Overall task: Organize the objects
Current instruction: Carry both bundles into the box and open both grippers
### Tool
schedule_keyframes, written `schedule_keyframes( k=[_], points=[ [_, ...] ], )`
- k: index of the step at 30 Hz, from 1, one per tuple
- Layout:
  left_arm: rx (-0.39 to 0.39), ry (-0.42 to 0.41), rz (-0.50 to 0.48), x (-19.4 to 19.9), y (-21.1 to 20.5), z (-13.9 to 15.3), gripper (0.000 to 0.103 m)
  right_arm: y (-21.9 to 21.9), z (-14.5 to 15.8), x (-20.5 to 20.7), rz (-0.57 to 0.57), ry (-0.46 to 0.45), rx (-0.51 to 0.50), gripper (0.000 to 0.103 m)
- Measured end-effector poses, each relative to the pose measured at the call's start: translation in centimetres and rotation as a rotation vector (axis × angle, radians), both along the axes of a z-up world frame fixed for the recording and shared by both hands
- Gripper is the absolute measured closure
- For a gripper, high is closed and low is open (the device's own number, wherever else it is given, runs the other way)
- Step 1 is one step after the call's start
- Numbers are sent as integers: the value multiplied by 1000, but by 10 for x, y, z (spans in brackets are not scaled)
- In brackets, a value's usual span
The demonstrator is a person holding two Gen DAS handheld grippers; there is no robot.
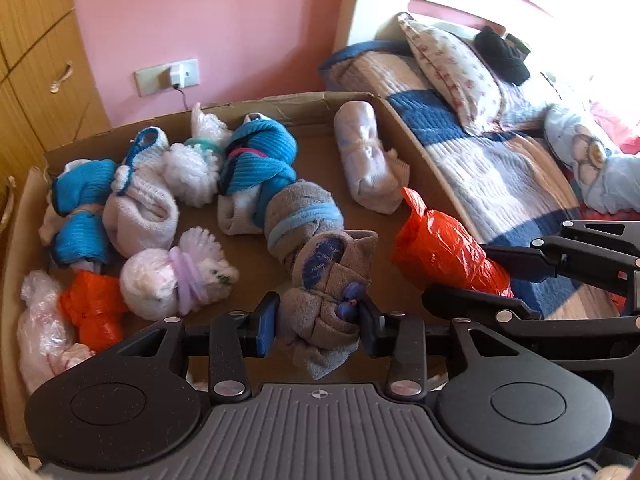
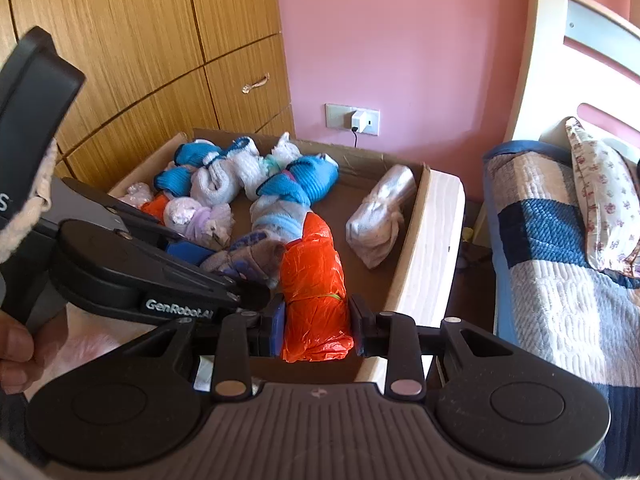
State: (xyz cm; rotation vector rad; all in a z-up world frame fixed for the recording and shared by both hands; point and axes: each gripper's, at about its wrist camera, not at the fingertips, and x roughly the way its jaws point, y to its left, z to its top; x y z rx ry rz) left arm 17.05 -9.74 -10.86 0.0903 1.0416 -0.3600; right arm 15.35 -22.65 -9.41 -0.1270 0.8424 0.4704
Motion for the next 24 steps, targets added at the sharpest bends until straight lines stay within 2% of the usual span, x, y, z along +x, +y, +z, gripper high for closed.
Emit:
schedule_keyframes(
  k=[7, 10, 13, 20, 21, 22, 23, 24],
  points=[
    [28, 9, 29, 1, 14, -7, 52, 11, -10, 15, 36, 10, -52, 74],
    [61, 4, 68, 1, 21, -11, 50, 13, -12, 21, 29, 15, -60, 74],
    [56, 2, 118, -1, 29, -9, 51, 18, -13, 22, 38, 22, -55, 74],
    [70, 16, 206, -10, 40, 1, 53, 40, -9, 8, 156, 66, -17, 74],
    [76, 22, 211, -10, 41, 2, 51, 44, -10, 7, 171, 72, -21, 74],
    [72, 34, 210, -8, 42, 3, 45, 48, -10, 6, 180, 71, -33, 73],
    [55, 47, 204, -6, 42, 4, 45, 51, -11, 6, 189, 81, -36, 72],
    [45, 50, 206, -5, 43, 7, 38, 52, -12, 7, 194, 91, -39, 72]
  ],
)
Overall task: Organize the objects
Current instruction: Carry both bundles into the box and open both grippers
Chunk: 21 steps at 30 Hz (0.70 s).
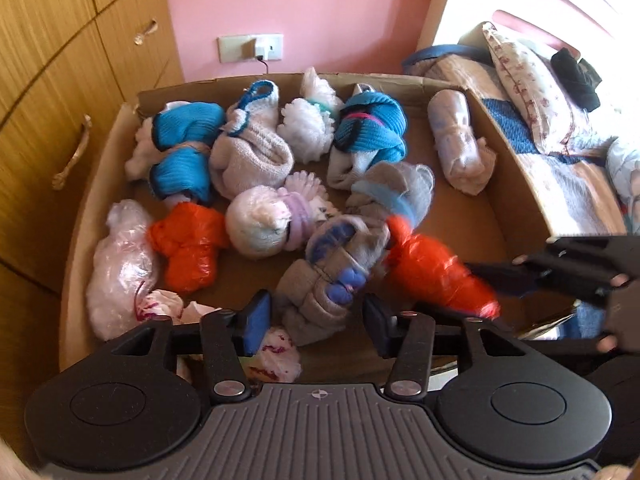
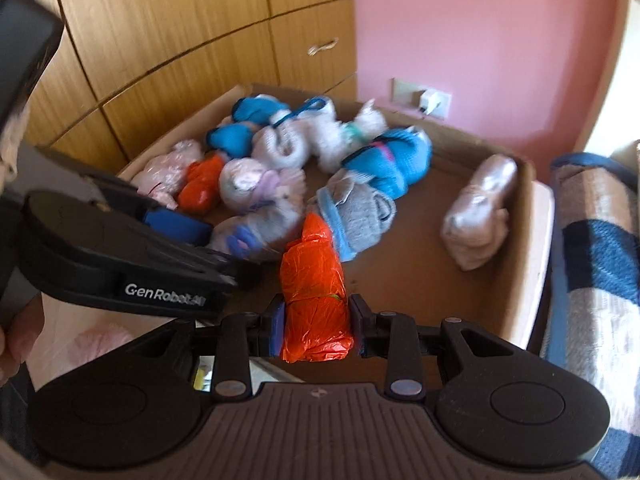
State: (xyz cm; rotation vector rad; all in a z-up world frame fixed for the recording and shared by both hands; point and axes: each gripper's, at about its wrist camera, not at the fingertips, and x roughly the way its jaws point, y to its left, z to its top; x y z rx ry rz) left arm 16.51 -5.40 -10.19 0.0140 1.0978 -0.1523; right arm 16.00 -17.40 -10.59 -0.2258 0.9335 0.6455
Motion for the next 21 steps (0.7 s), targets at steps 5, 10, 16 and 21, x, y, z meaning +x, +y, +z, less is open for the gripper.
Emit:
schedule_keyframes(
  k=[5, 10, 16, 21],
  points=[
    [-16, -37, -6, -8, 6, 18, 23, -2, 1, 2, 19, 14, 14, 71],
    [-7, -68, 6, -19, 12, 28, 22, 3, 3, 1, 39, 27, 23, 69],
    [-22, -55, 32, -23, 22, 27, 22, 12, 2, 1, 44, 29, 16, 66],
    [-23, -63, 42, -28, 27, 30, 22, 8, 11, -5, 24, -4, 1, 66]
  ],
)
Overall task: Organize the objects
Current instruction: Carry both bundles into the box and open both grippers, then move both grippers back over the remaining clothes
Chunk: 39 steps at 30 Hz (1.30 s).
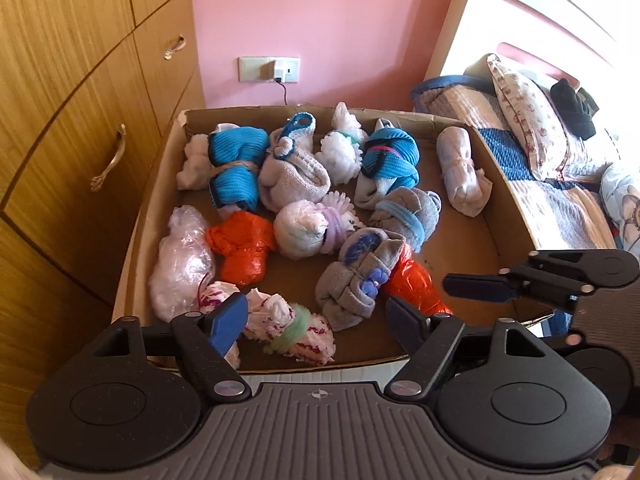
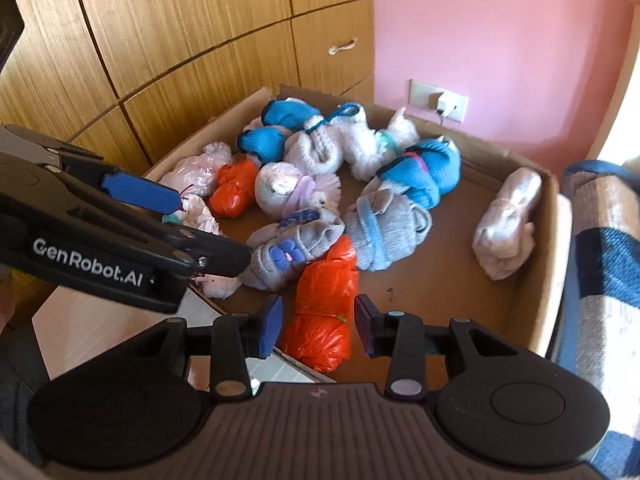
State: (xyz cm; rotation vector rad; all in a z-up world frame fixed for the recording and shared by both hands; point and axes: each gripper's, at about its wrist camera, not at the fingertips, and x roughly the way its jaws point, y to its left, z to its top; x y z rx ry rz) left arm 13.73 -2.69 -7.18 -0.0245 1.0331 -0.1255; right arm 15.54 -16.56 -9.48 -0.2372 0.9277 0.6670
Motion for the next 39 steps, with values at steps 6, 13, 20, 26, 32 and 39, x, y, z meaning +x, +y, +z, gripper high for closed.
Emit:
schedule_keyframes(
  k=[6, 13, 20, 26, 32, 39],
  points=[
    [5, -9, 15, -5, -1, 7, 20, -8, 13, -7, -47, -23, -22, 54],
    [5, -22, 23, -15, 0, 22, 18, -8, 27, -15, -99, -53, -37, 37],
    [9, -43, 21, -29, 3, 33, 17, -5, 39, -28, -133, -71, -30, 30],
    [7, -61, 41, -45, 22, 36, 14, -8, 47, -42, -165, -85, -12, 26],
    [18, -66, 85, -69, 54, 25, 14, -27, 47, -63, -221, -107, 42, 24],
    [49, -89, 117, -104, 85, -6, 13, -45, 28, -98, -246, -147, 94, 26]
  ],
)
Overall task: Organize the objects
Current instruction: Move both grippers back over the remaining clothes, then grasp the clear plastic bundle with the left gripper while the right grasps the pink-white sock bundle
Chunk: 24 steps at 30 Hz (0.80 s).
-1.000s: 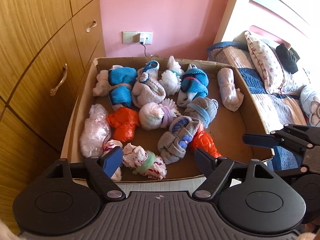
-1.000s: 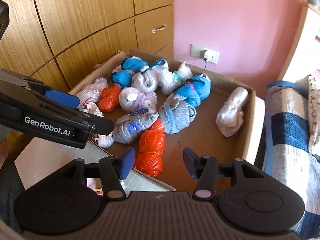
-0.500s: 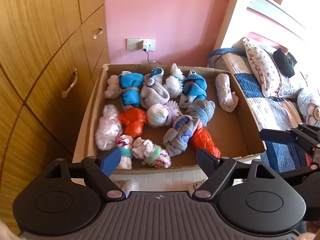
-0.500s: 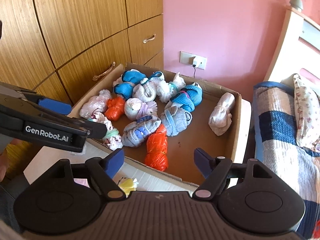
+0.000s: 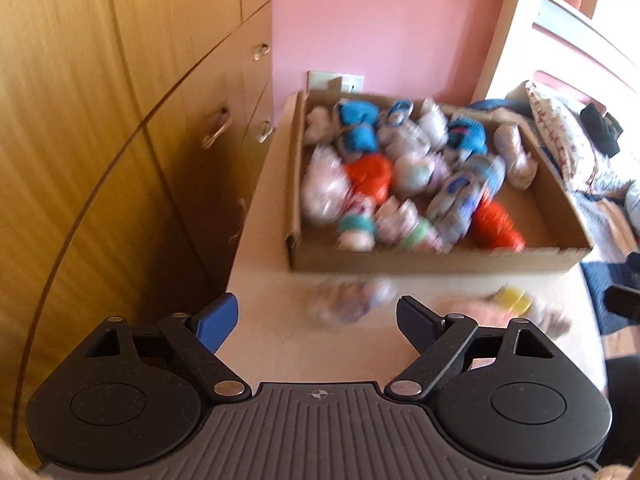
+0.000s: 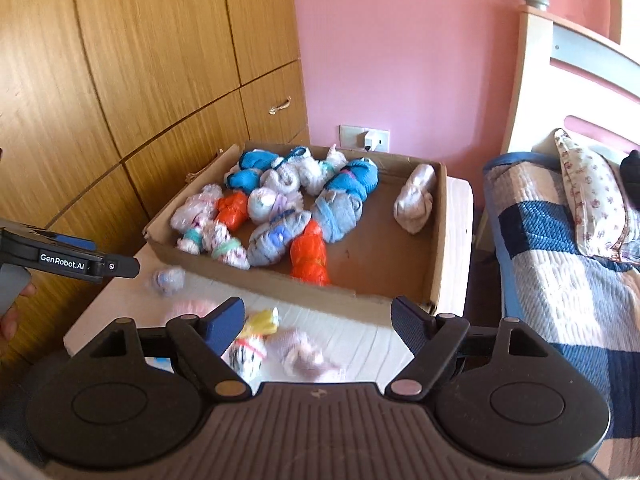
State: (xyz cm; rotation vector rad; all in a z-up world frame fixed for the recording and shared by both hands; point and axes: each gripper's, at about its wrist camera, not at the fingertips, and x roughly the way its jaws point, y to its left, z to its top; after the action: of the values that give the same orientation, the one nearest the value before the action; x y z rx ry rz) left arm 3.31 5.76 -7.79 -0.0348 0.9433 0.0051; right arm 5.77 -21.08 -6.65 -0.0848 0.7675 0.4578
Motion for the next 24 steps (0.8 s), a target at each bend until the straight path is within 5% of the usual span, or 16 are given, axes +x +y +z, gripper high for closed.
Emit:
schedule_keyframes(
  k=[10, 24],
  points=[
    [-10, 18, 7, 3, 4, -26, 12, 2, -41, -15, -31, 51, -12, 33],
    [-43, 52, 0, 37, -17, -46, 11, 6, -61, -4, -27, 41, 35, 43]
  ],
)
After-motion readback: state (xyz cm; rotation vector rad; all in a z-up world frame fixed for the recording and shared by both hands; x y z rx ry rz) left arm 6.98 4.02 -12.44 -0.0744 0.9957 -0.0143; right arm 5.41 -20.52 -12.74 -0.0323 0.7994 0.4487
